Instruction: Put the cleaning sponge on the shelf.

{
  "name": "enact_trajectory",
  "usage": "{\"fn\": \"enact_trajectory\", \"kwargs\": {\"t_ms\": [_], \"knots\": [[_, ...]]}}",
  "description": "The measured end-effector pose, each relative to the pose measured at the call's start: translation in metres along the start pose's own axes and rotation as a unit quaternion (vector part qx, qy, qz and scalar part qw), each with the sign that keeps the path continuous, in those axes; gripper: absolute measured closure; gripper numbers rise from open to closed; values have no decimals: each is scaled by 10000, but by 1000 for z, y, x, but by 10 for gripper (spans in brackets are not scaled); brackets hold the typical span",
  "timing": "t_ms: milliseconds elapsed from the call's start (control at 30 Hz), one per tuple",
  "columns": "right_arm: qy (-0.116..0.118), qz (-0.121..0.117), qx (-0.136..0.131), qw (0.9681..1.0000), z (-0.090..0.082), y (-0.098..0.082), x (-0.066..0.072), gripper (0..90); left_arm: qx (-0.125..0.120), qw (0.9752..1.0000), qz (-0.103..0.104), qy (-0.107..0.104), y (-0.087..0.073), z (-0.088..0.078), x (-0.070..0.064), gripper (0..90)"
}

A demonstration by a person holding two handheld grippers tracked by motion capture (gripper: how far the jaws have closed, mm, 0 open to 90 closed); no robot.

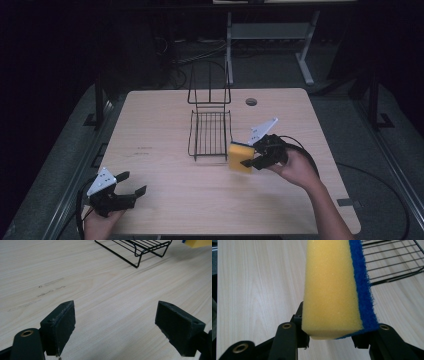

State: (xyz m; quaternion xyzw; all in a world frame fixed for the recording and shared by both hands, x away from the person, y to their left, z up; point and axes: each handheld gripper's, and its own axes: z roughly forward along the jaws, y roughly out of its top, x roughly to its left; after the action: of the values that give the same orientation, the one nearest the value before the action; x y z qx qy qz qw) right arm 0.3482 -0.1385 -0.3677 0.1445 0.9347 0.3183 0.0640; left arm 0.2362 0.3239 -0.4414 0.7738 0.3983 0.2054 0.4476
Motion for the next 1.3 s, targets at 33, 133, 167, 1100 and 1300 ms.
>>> {"fn": "enact_trajectory", "kwargs": {"t_ms": [33, 133, 167, 1100, 1300], "knots": [[33, 18, -7, 10000, 1, 1, -1, 563, 3, 10000, -2, 0, 0, 0, 0, 159], [66, -21, 6, 10000, 5, 9, -4, 563, 7, 10000, 6, -2, 0, -1, 0, 159], [74, -48, 7, 10000, 6, 10, -5, 563, 6, 10000, 9, 0, 0, -1, 1, 159], [147, -139, -74, 9998, 26, 46, -25, 562, -22, 10000, -23, -32, 0, -1, 1, 159], [110, -103, -79, 9999, 32, 54, -34, 562, -28, 10000, -22, -43, 1, -1, 0, 159]]}}
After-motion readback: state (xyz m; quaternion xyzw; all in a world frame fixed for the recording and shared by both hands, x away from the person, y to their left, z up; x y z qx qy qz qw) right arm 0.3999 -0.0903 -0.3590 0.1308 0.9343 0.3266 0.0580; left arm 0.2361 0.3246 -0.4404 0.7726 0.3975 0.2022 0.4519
